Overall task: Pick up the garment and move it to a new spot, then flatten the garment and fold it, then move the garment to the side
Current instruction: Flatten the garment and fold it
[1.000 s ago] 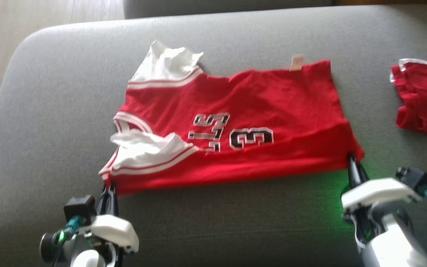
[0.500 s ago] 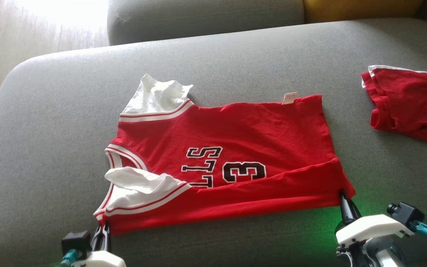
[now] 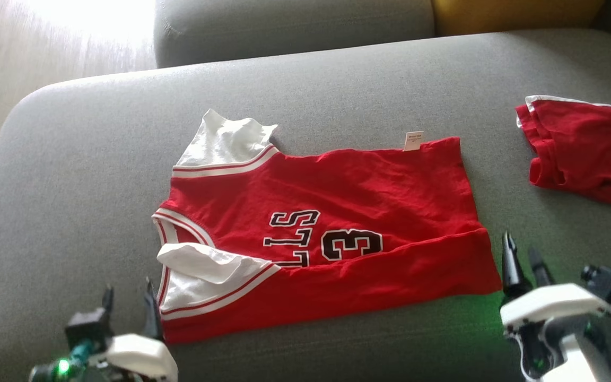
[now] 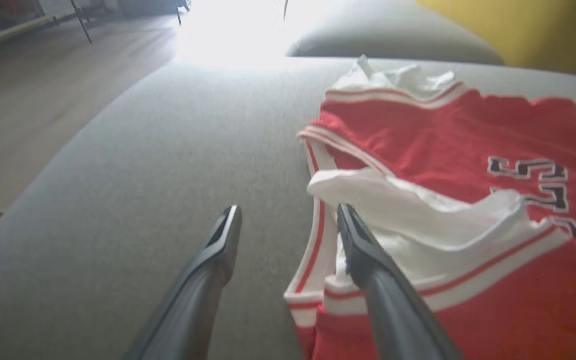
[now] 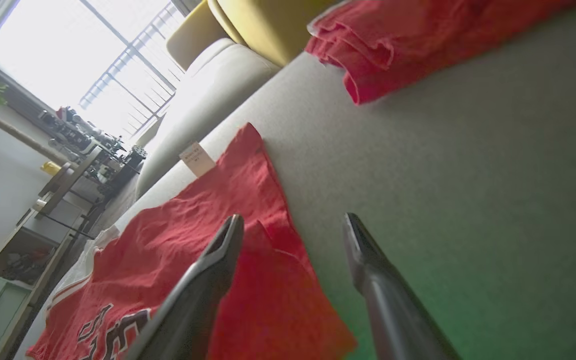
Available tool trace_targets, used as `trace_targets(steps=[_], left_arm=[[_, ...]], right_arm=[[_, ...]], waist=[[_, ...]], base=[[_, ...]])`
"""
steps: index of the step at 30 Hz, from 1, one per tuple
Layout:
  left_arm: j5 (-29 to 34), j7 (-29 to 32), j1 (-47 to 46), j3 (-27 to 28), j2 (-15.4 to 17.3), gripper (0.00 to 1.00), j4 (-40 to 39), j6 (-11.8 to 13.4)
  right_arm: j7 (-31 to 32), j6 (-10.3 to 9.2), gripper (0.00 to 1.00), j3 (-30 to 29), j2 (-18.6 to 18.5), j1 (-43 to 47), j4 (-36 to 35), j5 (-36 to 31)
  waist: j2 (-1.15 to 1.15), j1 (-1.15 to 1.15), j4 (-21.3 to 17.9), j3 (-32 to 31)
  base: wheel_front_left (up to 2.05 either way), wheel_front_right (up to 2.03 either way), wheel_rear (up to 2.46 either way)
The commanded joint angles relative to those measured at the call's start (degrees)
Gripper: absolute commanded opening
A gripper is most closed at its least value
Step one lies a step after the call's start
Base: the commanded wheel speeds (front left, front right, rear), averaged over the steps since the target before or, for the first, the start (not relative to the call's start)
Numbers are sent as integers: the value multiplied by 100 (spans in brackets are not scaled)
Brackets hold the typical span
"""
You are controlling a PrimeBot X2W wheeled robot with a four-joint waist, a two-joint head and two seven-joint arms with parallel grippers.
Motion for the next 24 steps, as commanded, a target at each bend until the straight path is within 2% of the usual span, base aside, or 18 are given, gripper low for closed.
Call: trace_targets(steps=[1,6,11,20,24], left_arm=[[14,-35,-261,305,83,100,-477,45],[130,-35,-349,516,4,100,-1464,18],[157,-35,-399,694,-138,100,-2095,-78],[168,-35,-671,745,-245,100,-1797,-196],[246,36,-1230,746,-43,100,-1137,-281]], right_arm=[[-38,-1,100,134,-49,-153,-474,-329],[-38,-1,100,232,-49,62,-1864,-1511],[-38,-1,100,455,-49,381,-3026,-2161],[-38,-1,100,695,-49,621,-3643,-2304],[-38,-1,100,736,-49,469,-3802,-2248]], waist=[[0,0,-1,15],[0,0,-14,67],[0,0,-48,204],[0,0,-241,630],[0,0,-429,1001]], base=[[0,0,0],[0,0,0],[0,0,0],[0,0,0],[0,0,0]])
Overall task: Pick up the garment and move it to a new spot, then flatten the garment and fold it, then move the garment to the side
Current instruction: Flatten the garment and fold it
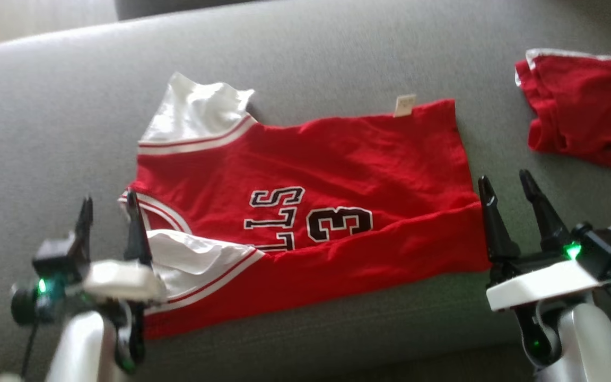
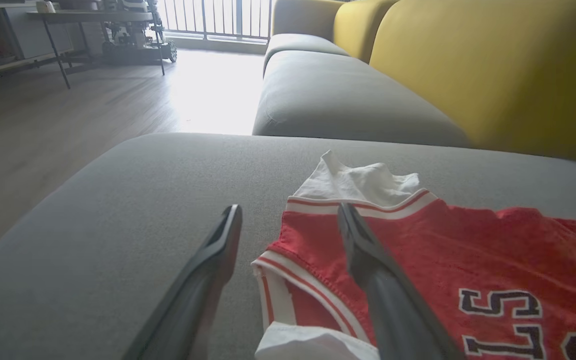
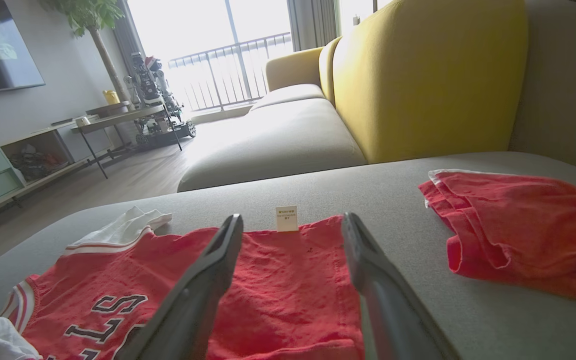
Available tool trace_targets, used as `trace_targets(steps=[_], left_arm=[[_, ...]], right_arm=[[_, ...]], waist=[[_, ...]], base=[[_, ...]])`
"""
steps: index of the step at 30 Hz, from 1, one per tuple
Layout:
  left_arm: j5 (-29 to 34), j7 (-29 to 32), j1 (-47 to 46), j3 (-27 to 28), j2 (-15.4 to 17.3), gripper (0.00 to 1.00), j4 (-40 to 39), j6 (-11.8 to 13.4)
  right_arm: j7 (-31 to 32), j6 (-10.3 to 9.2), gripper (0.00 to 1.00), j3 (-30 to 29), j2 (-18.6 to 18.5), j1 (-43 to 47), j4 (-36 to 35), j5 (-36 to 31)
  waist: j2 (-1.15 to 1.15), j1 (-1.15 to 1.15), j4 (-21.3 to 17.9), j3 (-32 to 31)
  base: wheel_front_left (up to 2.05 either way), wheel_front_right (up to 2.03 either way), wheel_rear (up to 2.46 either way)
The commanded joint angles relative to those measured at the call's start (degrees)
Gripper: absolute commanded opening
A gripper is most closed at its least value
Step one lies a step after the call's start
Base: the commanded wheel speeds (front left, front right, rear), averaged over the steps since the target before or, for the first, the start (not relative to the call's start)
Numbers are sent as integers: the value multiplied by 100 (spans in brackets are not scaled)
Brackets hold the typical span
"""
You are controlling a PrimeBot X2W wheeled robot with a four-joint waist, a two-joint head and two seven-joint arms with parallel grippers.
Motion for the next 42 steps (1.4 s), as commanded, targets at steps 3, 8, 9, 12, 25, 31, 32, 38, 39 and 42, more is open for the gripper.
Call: trace_targets(steps=[3,8,9,12,25,31,32,38,39,42], left_arm=[[192,190,-890,126,416,100,105,-96],[470,896,-2054,-40,976,100,473,-350],[521,1094,-2272,-79,1094,100,547,-419],[591,1722,-2877,-208,1377,100,799,-707],[750,3205,-4525,-648,2040,100,2065,-1174],[823,3456,-4839,-772,2141,100,2433,-1180],[852,3475,-4883,-796,2157,100,2490,-1160],[838,3563,-5028,-873,2169,0,2814,-1143],[818,3555,-5038,-891,2162,0,2846,-1155],[747,3501,-5055,-946,2126,0,2930,-1192]], right_arm=[[-37,-1,100,208,-49,-395,-343,132],[-37,-1,100,303,-49,-598,-589,340],[-37,-1,100,332,-49,-636,-627,380],[-37,-1,100,400,-49,-749,-720,490],[-37,-1,100,667,-49,-1050,-827,842],[-37,-1,100,701,-49,-1096,-805,873],[-37,-1,100,706,-49,-1103,-797,876],[-37,-1,100,714,-49,-1120,-734,868],[-37,-1,100,702,-49,-1119,-721,862],[-37,-1,100,649,-49,-1113,-674,827]], waist=[[0,0,-318,511],[0,0,-582,1015],[0,0,-638,1109],[0,0,-768,1330],[0,0,-1156,1899],[0,0,-1213,1986],[0,0,-1221,1997],[0,0,-1235,1990],[0,0,-1225,1978],[0,0,-1170,1925]], base=[[0,0,0],[0,0,0],[0,0,0],[0,0,0],[0,0,0],[0,0,0],[0,0,0],[0,0,0],[0,0,0],[0,0,0]])
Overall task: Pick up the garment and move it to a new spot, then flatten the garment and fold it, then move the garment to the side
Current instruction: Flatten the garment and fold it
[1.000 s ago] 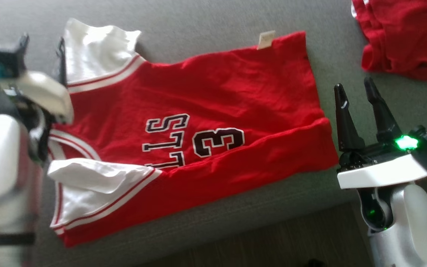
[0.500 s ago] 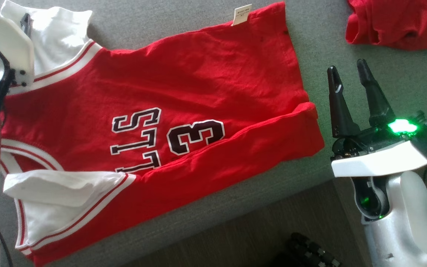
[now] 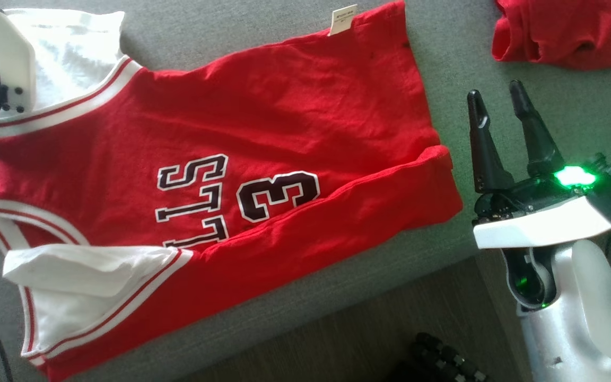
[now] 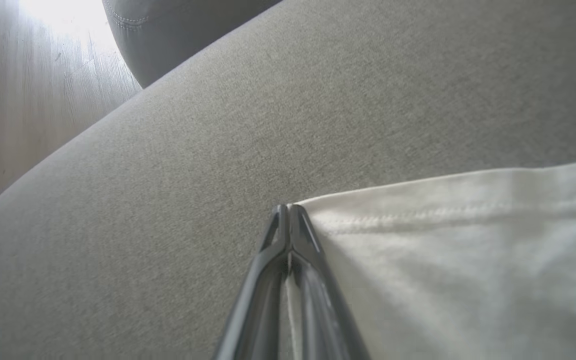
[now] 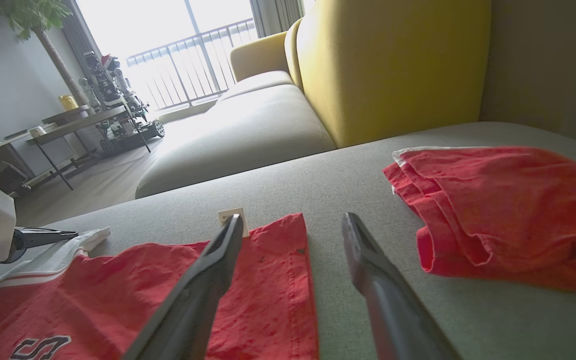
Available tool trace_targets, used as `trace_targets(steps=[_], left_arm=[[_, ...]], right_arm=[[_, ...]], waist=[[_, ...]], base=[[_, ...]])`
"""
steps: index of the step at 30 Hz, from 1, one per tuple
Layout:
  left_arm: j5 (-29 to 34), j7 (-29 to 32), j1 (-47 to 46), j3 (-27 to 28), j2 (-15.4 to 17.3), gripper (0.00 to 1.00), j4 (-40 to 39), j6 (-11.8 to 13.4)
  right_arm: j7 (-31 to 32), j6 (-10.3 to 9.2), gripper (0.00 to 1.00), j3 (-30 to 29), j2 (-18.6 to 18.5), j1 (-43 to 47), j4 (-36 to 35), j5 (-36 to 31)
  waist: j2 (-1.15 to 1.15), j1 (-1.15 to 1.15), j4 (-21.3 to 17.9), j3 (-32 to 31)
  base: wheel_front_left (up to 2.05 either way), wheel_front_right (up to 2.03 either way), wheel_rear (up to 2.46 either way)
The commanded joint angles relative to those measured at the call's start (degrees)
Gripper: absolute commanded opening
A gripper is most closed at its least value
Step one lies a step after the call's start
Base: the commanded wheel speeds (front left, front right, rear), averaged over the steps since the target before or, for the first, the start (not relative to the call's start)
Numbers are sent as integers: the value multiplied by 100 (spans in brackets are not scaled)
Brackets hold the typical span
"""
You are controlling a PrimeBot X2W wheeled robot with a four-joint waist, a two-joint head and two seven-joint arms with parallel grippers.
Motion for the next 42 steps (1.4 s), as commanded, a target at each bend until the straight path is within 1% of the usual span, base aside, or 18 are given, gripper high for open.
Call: trace_targets(steps=[1,3,5,7,10,14,19,24,29,32,33,37,42], left_arm=[[-39,-21,-149,115,255,0,-70,-16],[-79,-174,-155,105,227,0,-78,-19],[-93,-433,-168,105,192,0,-137,33],[-146,-773,-172,123,122,0,-233,70],[-259,-1296,-150,122,-37,0,-395,55],[-352,-1839,-23,83,-267,0,-636,85],[-475,-2242,267,30,-527,0,-1035,136],[-558,-2335,631,-79,-705,0,-1505,156],[-596,-2325,990,-184,-790,0,-2002,206],[-610,-2299,1192,-240,-814,0,-2256,242],[-610,-2299,1192,-240,-814,0,-2256,242],[-655,-2246,1403,-287,-835,0,-2534,277],[-714,-2137,1574,-313,-804,0,-2840,316]], right_arm=[[-37,-1,100,70,-48,-60,-130,-5],[-37,-1,100,42,-48,-67,-91,-43],[-37,-1,100,23,-48,-80,-53,-81],[-37,-1,100,19,-48,-113,-7,-163],[-37,-1,100,-66,-48,-217,170,-249],[10,-1,100,-302,-48,-534,706,-400],[445,-1,100,-669,-48,-1131,1404,-638],[902,-1,100,-1085,-48,-1725,2164,-725],[1211,-1,100,-1469,-82,-2200,2920,-798],[1285,-1,100,-1670,-101,-2420,3328,-772],[1285,-1,100,-1670,-101,-2420,3328,-772],[1262,-1,100,-1877,-155,-2657,3816,-761],[1192,-1,100,-1895,-194,-2956,4401,-810]], waist=[[0,0,40,-39],[0,0,95,-88],[0,0,160,-143],[0,0,234,-202],[0,0,394,-283],[0,0,667,-414],[0,0,1017,-549],[0,0,1331,-637],[0,0,1559,-667],[0,0,1649,-671],[0,0,1649,-671],[0,0,1726,-679],[0,0,1769,-678]], base=[[0,0,0],[0,0,0],[0,0,0],[0,0,0],[0,0,0],[0,0,0],[0,0,0],[0,0,0],[0,0,0],[0,0,0],[0,0,0],[0,0,0],[0,0,0]])
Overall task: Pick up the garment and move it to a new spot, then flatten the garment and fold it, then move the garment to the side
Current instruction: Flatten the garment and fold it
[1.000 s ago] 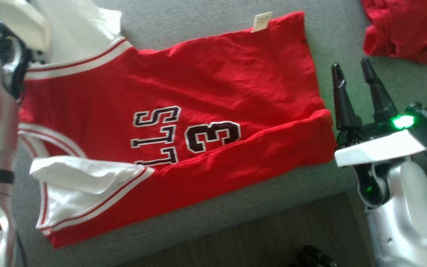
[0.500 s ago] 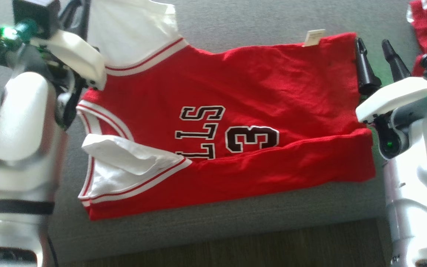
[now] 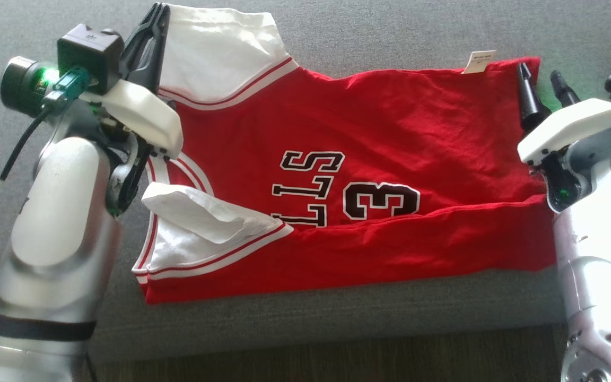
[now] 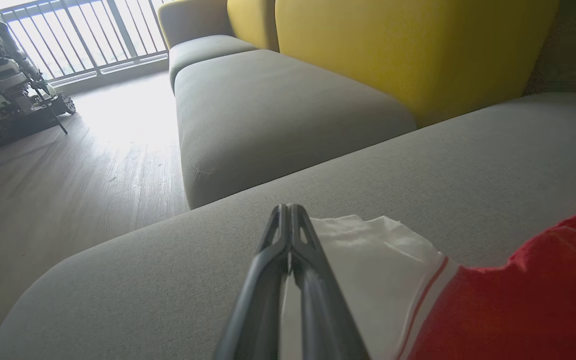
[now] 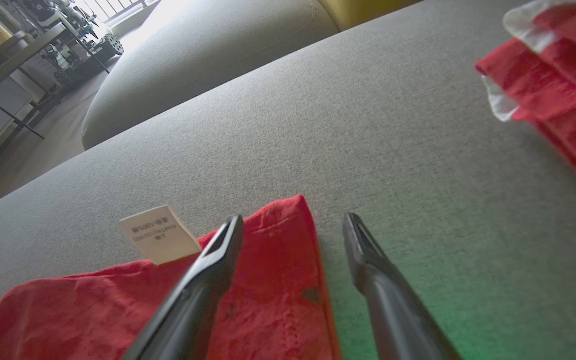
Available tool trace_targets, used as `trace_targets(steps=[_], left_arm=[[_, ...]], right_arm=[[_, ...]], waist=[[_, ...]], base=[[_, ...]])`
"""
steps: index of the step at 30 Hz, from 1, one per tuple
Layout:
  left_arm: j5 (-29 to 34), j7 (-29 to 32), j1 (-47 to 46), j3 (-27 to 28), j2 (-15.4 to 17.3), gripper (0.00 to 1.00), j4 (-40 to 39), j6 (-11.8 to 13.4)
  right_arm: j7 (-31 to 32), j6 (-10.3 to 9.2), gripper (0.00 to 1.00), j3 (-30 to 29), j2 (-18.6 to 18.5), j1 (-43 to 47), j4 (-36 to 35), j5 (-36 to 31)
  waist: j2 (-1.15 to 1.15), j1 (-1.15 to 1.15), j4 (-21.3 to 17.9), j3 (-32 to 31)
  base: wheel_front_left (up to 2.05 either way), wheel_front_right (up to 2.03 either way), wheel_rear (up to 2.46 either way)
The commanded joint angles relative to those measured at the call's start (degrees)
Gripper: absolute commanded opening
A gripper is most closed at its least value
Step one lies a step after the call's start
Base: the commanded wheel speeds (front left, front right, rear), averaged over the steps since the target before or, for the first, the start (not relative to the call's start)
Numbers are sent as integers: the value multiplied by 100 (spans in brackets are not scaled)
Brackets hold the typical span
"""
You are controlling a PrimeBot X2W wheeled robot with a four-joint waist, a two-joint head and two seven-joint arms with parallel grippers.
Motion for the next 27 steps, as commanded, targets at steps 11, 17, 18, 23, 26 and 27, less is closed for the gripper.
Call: trace_targets(steps=[11,17,18,23,26,27], left_arm=[[-81,158,-22,133,250,0,-538,104],[-101,164,-21,123,280,0,-613,147],[-107,154,-11,128,287,0,-616,158],[-159,121,79,158,340,0,-643,192],[-194,130,166,171,378,0,-693,211],[-208,140,203,176,393,0,-716,216]], right_arm=[[-224,-1,45,380,-162,-645,561,65],[-487,-1,0,509,-253,-787,758,178],[-547,-1,0,550,-259,-786,771,195],[-822,-1,0,784,-295,-674,773,328],[-934,-1,0,927,-306,-543,716,442],[-959,-1,0,997,-302,-487,686,478]], waist=[[0,0,40,85],[0,0,66,95],[0,0,64,75],[0,0,38,-84],[0,0,9,-205],[0,0,-3,-245]], base=[[0,0,0],[0,0,0],[0,0,0],[0,0,0],[0,0,0],[0,0,0]])
